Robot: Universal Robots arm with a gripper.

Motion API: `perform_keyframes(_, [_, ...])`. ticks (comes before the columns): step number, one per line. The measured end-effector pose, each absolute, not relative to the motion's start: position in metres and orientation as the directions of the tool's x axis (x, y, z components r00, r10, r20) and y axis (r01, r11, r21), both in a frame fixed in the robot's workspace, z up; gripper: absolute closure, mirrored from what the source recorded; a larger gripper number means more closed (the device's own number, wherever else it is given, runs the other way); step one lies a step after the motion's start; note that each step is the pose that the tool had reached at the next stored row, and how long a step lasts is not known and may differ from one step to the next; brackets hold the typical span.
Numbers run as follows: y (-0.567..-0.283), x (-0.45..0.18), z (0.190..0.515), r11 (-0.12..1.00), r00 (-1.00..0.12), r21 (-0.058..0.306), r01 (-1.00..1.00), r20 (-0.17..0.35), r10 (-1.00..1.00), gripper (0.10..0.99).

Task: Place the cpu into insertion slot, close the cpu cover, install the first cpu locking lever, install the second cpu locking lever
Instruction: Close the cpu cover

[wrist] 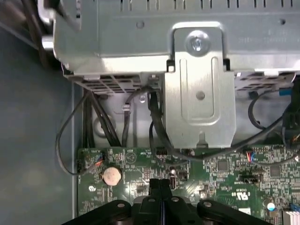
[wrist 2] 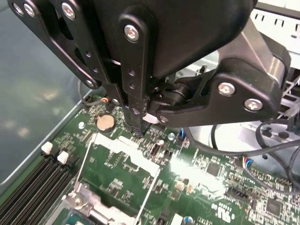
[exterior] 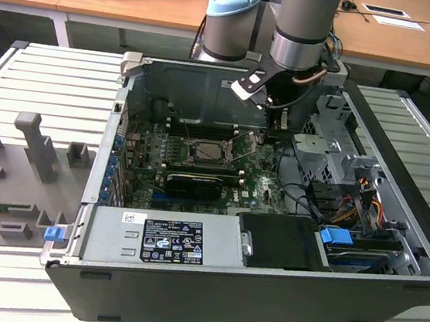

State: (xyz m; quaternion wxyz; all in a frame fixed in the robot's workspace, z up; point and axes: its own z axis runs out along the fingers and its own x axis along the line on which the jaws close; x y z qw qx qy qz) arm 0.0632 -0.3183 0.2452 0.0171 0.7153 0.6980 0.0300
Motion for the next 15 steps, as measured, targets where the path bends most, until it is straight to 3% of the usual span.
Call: perform_keyframes(15, [-0.318, 0.037, 0.246, -0.025, 0.024, 0.066, 0.997, 0.019, 1.0, 0.98])
